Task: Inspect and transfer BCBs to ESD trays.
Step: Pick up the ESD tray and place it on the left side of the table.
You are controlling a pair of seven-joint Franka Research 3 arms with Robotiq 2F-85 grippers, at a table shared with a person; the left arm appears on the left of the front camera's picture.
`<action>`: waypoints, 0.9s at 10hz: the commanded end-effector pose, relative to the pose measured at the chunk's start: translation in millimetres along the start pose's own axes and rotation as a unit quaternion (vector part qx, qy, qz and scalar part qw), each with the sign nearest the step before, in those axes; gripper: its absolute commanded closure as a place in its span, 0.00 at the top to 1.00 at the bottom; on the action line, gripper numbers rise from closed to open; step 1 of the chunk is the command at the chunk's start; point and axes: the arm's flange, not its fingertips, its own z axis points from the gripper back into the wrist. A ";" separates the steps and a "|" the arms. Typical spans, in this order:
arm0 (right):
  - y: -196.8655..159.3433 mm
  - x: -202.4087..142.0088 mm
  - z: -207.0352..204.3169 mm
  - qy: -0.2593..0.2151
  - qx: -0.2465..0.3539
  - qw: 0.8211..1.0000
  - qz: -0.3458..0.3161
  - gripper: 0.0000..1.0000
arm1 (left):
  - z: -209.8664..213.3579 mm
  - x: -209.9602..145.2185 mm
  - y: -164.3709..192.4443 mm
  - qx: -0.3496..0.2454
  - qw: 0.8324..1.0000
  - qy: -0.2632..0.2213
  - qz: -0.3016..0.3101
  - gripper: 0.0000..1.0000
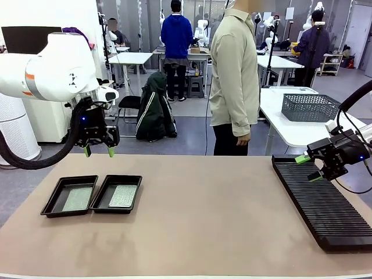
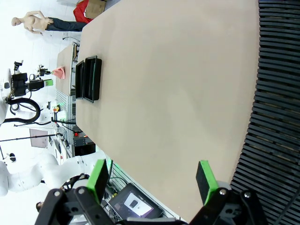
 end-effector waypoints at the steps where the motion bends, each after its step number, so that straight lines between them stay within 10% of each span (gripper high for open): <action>1: 0.2 -0.1 0.9 0.002 -0.009 1.000 0.001 1.00 | -3.9 -0.7 -0.1 0.000 1.000 0.001 -0.002 0.77; 9: 0.2 -0.1 0.9 0.002 -0.009 1.000 0.001 1.00 | -3.9 -0.7 -0.1 0.000 1.000 0.001 -0.002 0.77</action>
